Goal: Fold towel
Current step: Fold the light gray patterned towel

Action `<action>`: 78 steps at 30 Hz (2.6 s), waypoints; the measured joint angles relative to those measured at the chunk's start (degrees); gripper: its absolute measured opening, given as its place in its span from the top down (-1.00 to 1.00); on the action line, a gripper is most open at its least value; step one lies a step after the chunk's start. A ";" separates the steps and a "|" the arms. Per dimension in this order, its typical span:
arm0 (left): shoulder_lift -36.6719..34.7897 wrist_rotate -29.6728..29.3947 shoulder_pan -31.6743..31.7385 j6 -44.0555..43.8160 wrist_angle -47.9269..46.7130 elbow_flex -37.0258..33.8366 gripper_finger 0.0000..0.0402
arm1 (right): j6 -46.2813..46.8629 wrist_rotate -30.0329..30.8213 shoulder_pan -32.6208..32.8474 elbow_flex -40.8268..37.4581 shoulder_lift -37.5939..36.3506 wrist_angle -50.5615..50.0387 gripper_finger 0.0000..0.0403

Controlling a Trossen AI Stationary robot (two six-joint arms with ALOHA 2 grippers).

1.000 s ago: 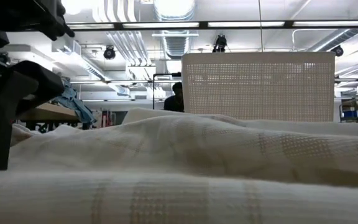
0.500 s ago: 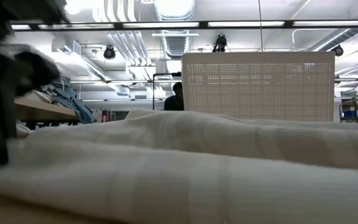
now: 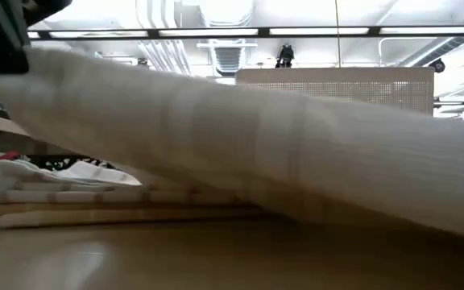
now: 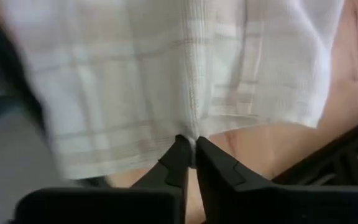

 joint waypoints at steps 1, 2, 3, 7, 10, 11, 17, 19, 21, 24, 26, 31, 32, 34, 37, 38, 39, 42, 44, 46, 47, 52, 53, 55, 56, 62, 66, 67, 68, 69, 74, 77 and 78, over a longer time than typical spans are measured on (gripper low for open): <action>-0.02 -0.05 0.17 -0.78 0.06 0.18 1.00 | 0.75 0.51 0.06 0.60 -0.54 0.17 0.86; -0.02 -0.06 0.32 -1.41 -0.13 0.39 1.00 | 1.53 1.60 0.15 1.08 -1.07 0.20 0.81; 0.01 -0.09 0.36 -1.71 -0.43 0.67 1.00 | 2.35 2.86 0.29 1.56 -1.58 0.20 0.75; -0.08 -0.27 0.69 -2.61 0.04 1.48 1.00 | 4.45 10.68 1.23 5.12 -3.37 0.60 0.50; -0.06 -0.22 0.67 -2.76 -0.10 1.11 1.00 | 3.09 14.74 1.63 6.78 -2.81 1.74 0.30; -0.06 -0.21 0.67 -2.98 0.01 0.90 1.00 | 1.74 14.93 1.63 6.96 -2.38 2.65 0.24; -0.06 -0.15 0.62 -4.07 0.03 -0.08 1.00 | -5.41 12.87 1.42 6.19 2.46 9.47 -0.01; -0.06 -0.15 0.62 -4.38 0.07 -0.21 1.00 | -6.21 9.36 1.15 6.19 4.64 9.91 -0.06; -0.06 -0.15 0.62 -4.44 0.14 -0.23 1.00 | -6.25 6.27 1.08 6.19 6.37 10.47 -0.10; -0.06 -0.17 0.62 -4.46 0.20 -0.23 1.00 | -6.43 3.78 1.08 6.21 8.28 13.19 -0.14; -0.06 -0.21 0.62 -4.46 0.53 -0.23 1.00 | -6.12 2.94 1.06 6.19 9.43 13.48 -0.15; -0.06 -0.23 0.62 -4.19 2.13 -0.23 1.00 | -5.48 2.04 -0.10 6.10 11.32 12.50 -0.05; -0.06 -0.23 0.62 -4.14 2.15 -0.23 1.00 | -6.23 1.29 -0.44 6.19 11.65 12.39 0.00; -0.06 -0.23 0.40 -4.12 2.10 -0.23 1.00 | -8.12 -0.46 -1.09 6.26 12.24 12.52 0.19; -0.06 -0.19 -0.16 -4.21 2.02 -0.24 1.00 | -9.95 -2.42 -1.49 6.38 12.18 13.13 0.63; -0.06 -0.19 -0.29 -4.22 1.95 -0.25 1.00 | -10.70 -2.79 -1.48 6.47 11.88 12.82 0.79; -0.06 -0.15 -0.36 -4.29 1.54 -0.08 1.00 | -11.02 -2.97 -1.48 6.55 11.68 11.96 0.89; -0.06 -0.23 -0.92 -5.60 -2.11 1.87 1.00 | -9.24 -2.89 -1.30 8.19 10.74 9.65 0.94; -0.06 -0.88 -1.42 -6.64 -6.22 4.08 1.00 | -8.38 -2.73 -0.97 10.95 9.68 5.03 0.97; -0.06 -1.77 -1.94 -7.49 -11.07 7.05 1.00 | -7.92 -1.85 -0.55 14.60 9.32 -0.35 0.98; -0.06 -2.32 -2.04 -7.65 -13.48 8.89 1.00 | -7.61 -1.32 -0.44 16.35 9.32 -3.69 0.98; -0.06 -5.01 -2.35 -8.10 -27.19 19.03 1.00 | -7.17 3.80 -0.25 21.18 6.68 -7.72 0.99; -0.06 -5.81 -2.42 -8.51 -29.84 21.39 1.00 | -6.36 5.28 -0.14 21.96 5.91 -8.06 0.99; -0.06 -5.92 -2.48 -9.18 -34.50 25.71 1.00 | -6.02 6.80 -0.06 23.69 4.60 -7.65 0.99; -0.06 -5.52 -2.48 -9.35 -36.53 27.66 1.00 | -5.48 8.09 -0.06 24.48 4.07 -7.48 0.99; -0.02 -4.17 -2.96 -8.24 -41.53 36.17 1.00 | -5.19 11.89 0.10 27.69 0.54 -7.60 1.00; -0.02 -4.09 -3.13 -4.58 -41.39 41.17 1.00 | -5.32 12.78 0.14 27.59 -2.73 -7.64 1.00; -0.02 -4.20 -3.14 -3.96 -41.51 42.41 1.00 | -5.12 13.41 0.12 27.59 -3.73 -7.65 1.00; -0.02 -4.34 -3.26 -3.42 -41.44 43.48 1.00 | -5.10 14.01 0.25 27.59 -4.82 -7.68 1.00; -0.04 -4.52 -3.27 -3.07 -41.44 44.39 1.00 | -5.27 15.03 0.50 27.59 -5.94 -7.72 1.00; -0.26 -4.70 -3.44 -0.41 -41.40 47.02 1.00 | -7.10 22.67 1.69 27.56 -12.19 -7.65 1.00; -0.63 -5.20 -3.40 0.58 -41.42 47.20 1.00 | -9.58 28.24 1.99 27.56 -16.09 -7.69 1.00; -0.89 -5.30 -3.40 0.58 -41.39 47.14 1.00 | -10.18 29.17 1.98 27.56 -17.16 -7.72 1.00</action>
